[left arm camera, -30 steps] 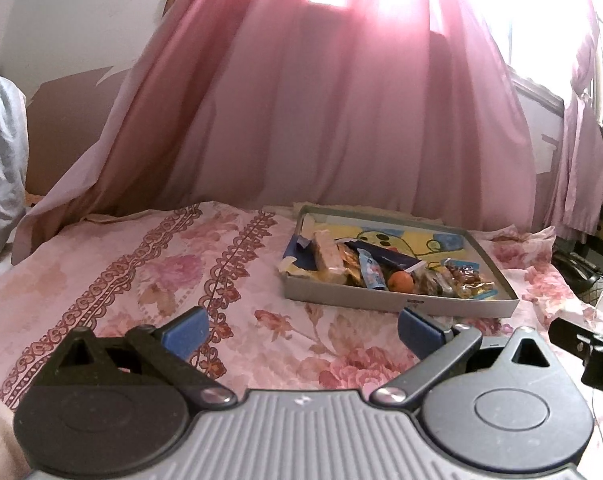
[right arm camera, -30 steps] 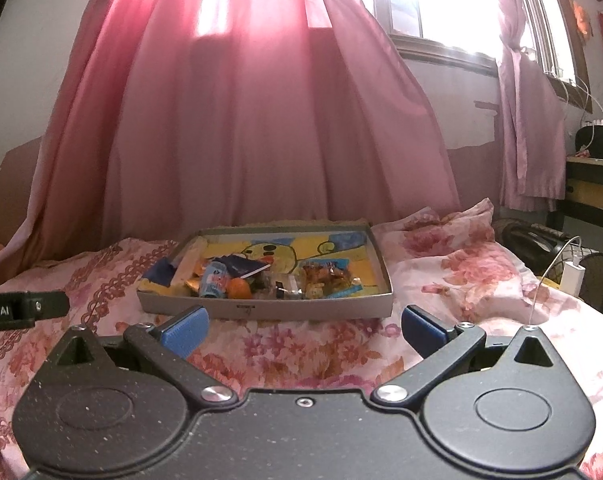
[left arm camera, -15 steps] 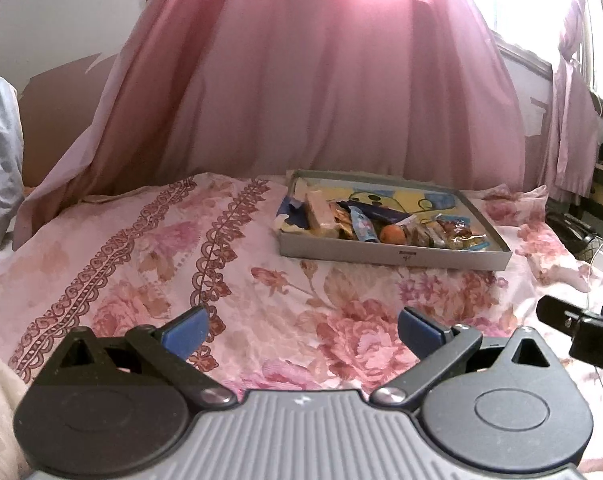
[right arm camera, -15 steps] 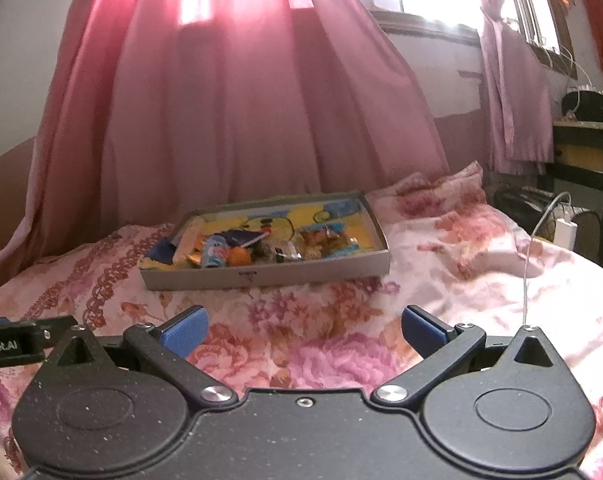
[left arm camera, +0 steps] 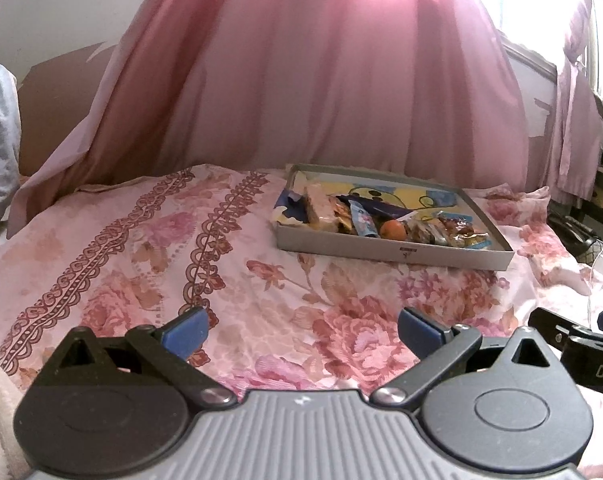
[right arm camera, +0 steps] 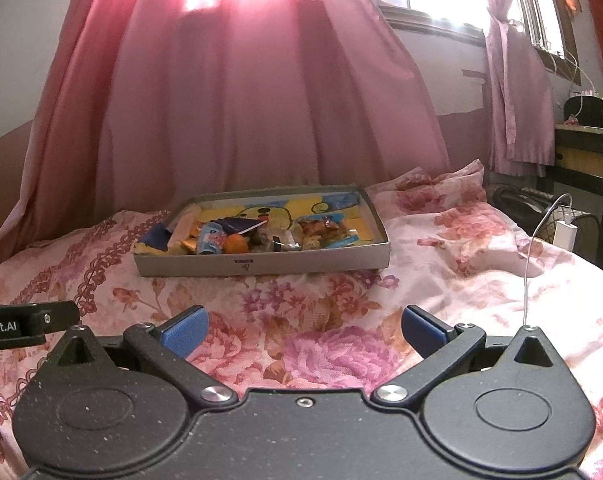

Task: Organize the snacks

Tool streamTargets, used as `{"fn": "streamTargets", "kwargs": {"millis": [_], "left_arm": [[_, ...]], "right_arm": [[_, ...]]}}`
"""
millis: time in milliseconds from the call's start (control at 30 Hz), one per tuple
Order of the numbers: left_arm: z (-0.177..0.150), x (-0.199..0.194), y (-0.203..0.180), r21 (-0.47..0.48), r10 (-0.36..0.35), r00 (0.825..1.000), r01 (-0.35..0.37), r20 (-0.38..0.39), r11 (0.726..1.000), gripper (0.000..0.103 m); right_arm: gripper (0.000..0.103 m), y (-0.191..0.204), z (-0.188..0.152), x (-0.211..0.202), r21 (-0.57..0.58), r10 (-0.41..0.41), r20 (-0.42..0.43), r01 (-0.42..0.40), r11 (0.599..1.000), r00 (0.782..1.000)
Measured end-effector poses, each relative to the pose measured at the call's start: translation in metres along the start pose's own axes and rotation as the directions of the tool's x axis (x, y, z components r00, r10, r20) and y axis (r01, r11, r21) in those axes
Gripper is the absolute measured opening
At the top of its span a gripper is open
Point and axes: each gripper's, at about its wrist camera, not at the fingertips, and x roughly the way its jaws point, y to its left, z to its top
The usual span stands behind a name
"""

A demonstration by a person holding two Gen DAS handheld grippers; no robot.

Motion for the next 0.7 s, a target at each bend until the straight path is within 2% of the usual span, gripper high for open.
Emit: {"fn": "streamTargets", "kwargs": {"millis": [700], "left_arm": [[-0.0008, -0.0007, -0.0004, 0.0, -0.002, 1.0, 0.002, 0.004, 1.0, 0.103]], "right_arm": [[0.102, 0.0025, -0.001, 0.0001, -0.011, 0.009, -0.006, -0.009, 1.0, 1.0]]}}
